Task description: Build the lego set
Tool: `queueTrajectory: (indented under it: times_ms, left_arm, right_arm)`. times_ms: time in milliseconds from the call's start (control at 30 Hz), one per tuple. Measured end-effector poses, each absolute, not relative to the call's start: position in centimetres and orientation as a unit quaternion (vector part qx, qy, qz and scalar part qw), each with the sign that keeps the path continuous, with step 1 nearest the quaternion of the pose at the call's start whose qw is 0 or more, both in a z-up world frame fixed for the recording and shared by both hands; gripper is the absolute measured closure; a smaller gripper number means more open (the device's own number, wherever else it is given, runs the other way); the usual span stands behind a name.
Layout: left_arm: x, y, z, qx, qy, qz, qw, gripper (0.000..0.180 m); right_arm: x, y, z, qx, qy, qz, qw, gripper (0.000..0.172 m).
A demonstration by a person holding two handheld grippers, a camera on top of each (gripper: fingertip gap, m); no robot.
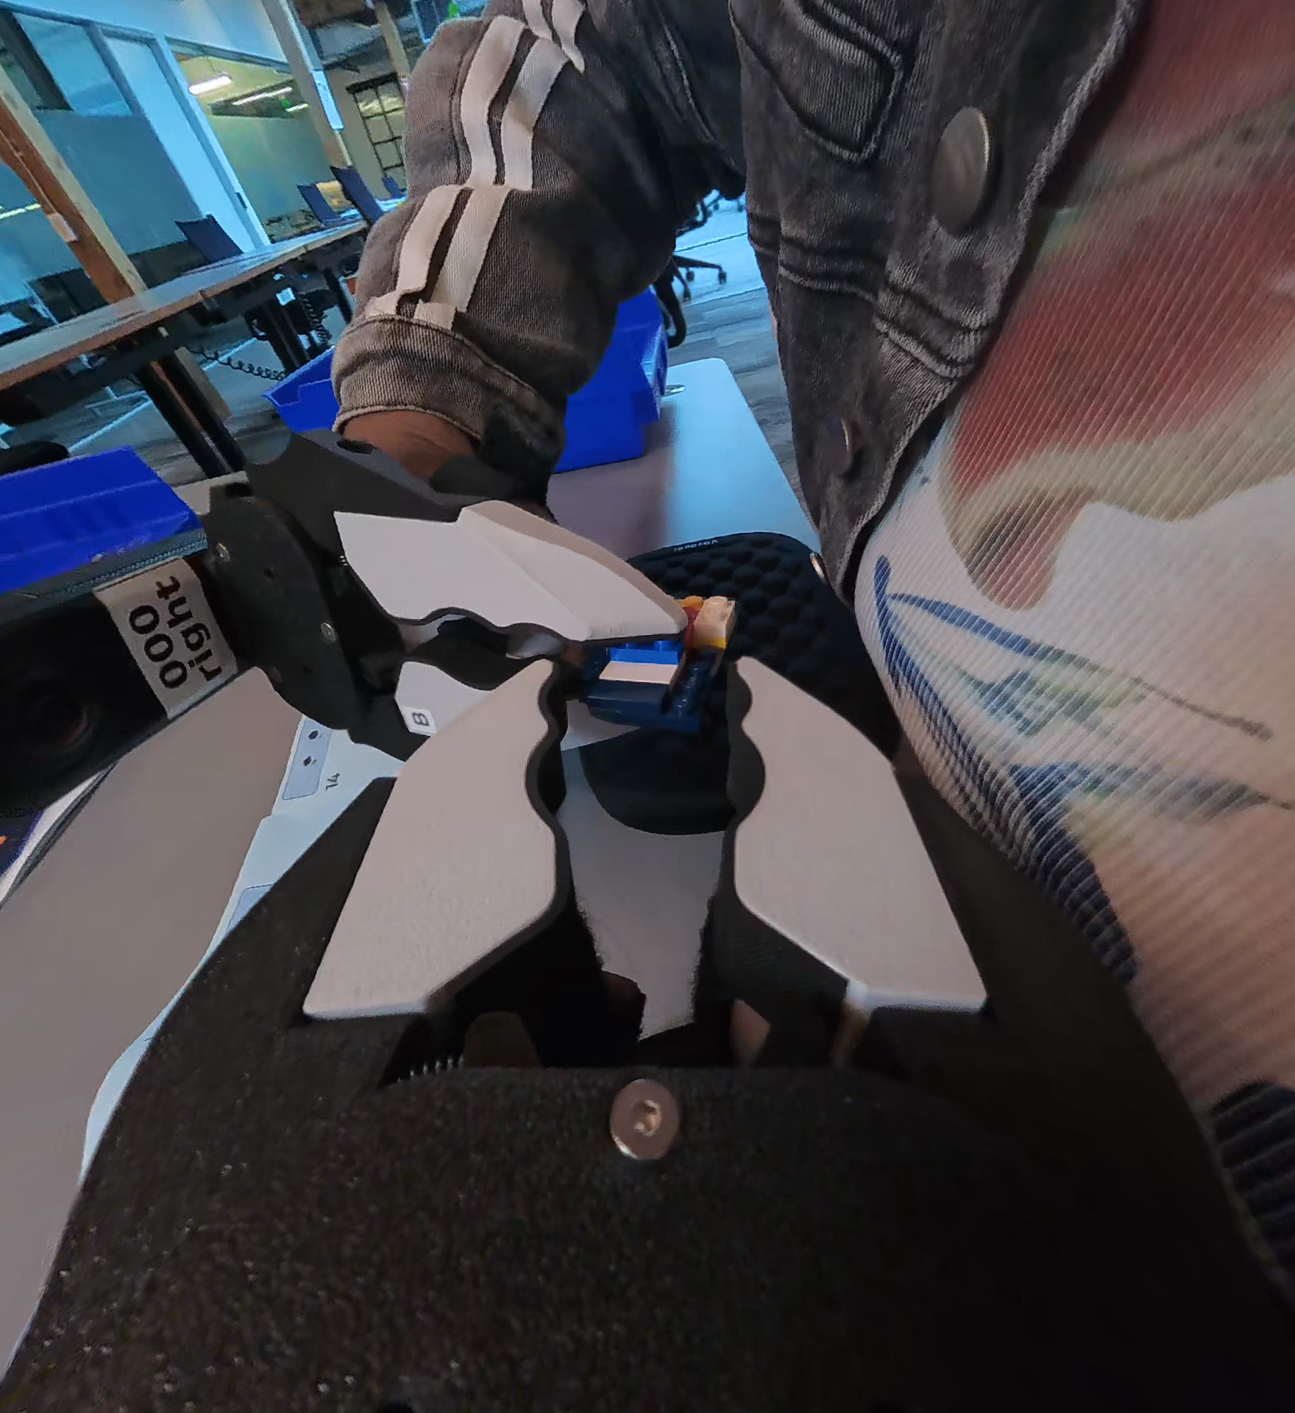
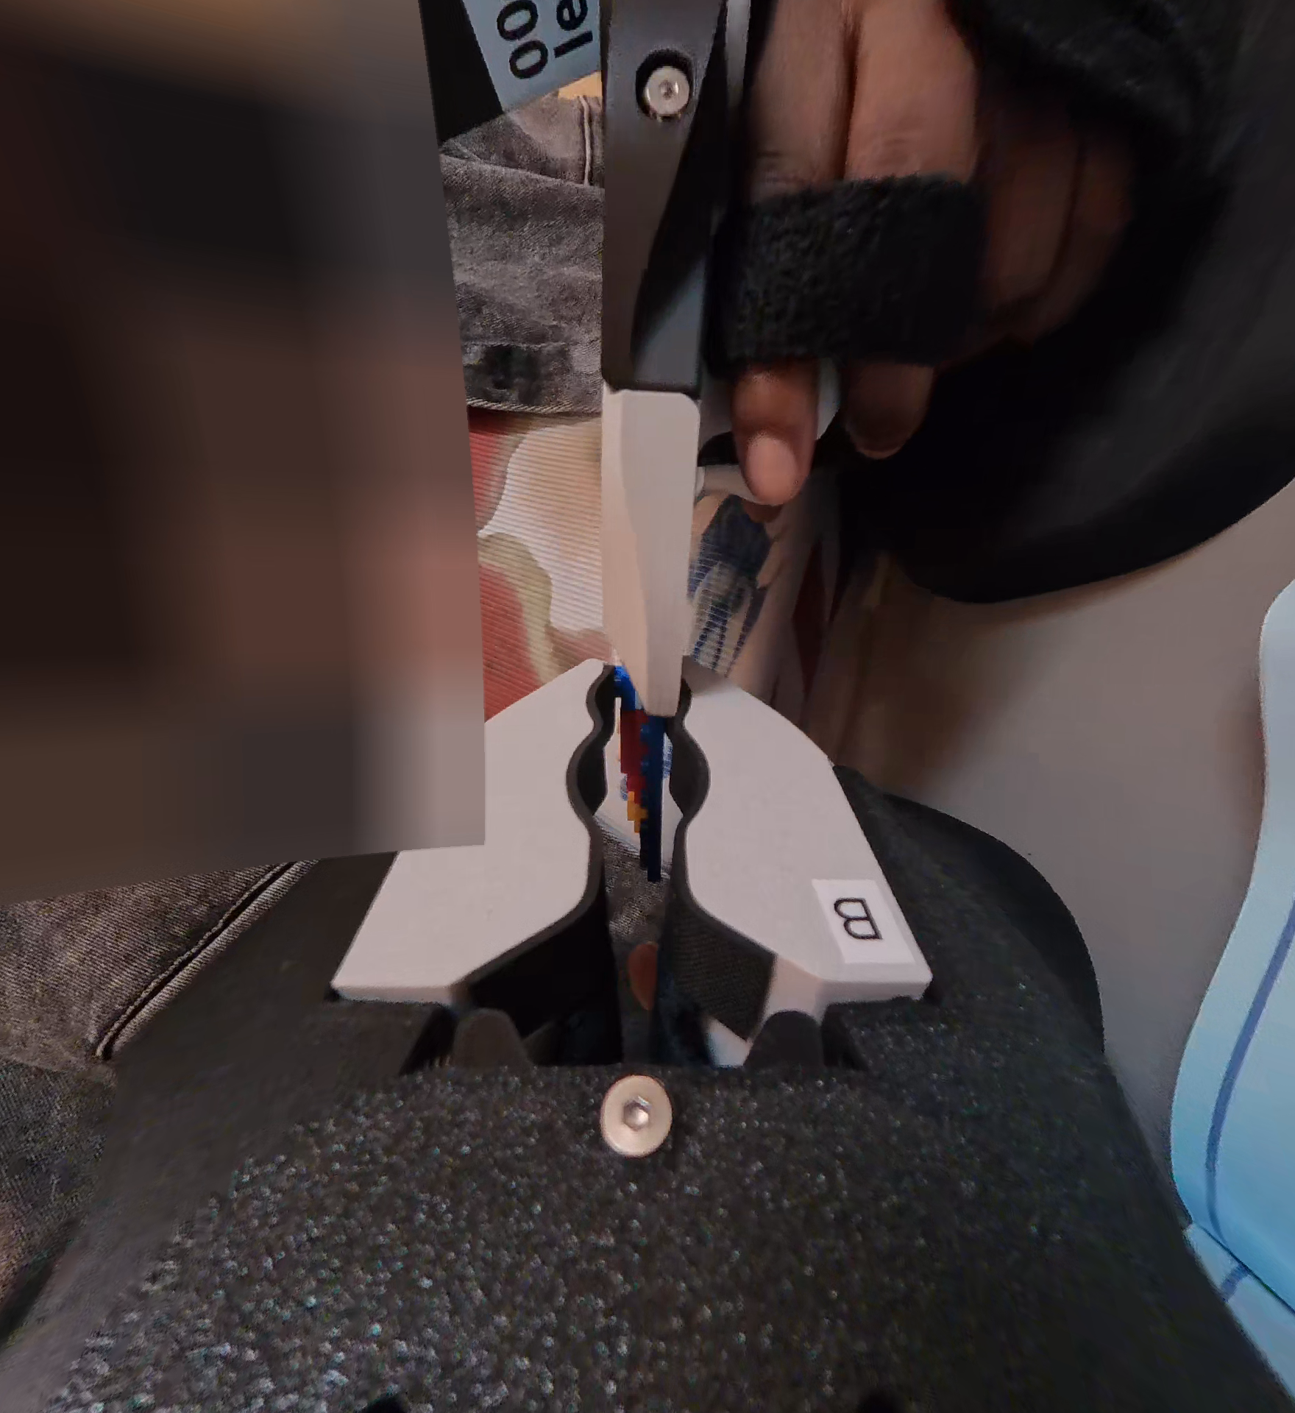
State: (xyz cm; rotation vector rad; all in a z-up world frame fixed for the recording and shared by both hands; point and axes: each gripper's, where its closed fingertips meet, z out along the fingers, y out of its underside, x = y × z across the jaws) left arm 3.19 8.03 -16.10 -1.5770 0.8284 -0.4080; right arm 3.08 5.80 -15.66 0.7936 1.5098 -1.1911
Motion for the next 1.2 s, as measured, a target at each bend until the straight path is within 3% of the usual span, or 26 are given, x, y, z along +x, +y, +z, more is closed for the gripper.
queueTrajectory:
  times_ms: [467, 667, 733, 833, 1033, 1100, 1200]
  left_arm:
    - [1.9, 8.6, -14.8, -0.669, 0.31, -0.145, 0.66, 0.145]
    - [1.0, 8.6, -14.0, -0.655, 0.281, -0.124, 0.691, 0.145]
    - [0.4, 8.7, -13.5, -0.649, 0.26, -0.112, 0.706, 0.145]
    - [-0.8, 8.7, -12.8, -0.638, 0.225, -0.105, 0.729, 0.145]
    - [-2.7, 8.7, -11.8, -0.625, 0.168, -0.097, 0.756, 0.145]
    - [-2.9, 8.7, -11.7, -0.621, 0.161, -0.099, 0.761, 0.145]
    - [-2.9, 8.6, -11.7, -0.62, 0.161, -0.102, 0.761, 0.149]
  right_arm:
    - [1.6, 6.0, -14.2, 0.338, 0.587, -0.529, 0.511, 0.157]
    - [0.4, 6.4, -13.2, 0.354, 0.569, -0.56, 0.487, 0.142]
    - [-0.2, 6.7, -12.9, 0.358, 0.568, -0.581, 0.46, 0.129]
    - [-1.3, 7.3, -12.9, 0.352, 0.61, -0.616, 0.353, 0.109]
    - [-3.1, 9.3, -12.1, 0.27, 0.742, -0.613, -0.029, 0.098]
    - [-2.9, 9.1, -12.4, 0.257, 0.752, -0.602, -0.085, 0.104]
    - [-2.5, 7.9, -13.3, 0.254, 0.741, -0.615, -0.088, 0.116]
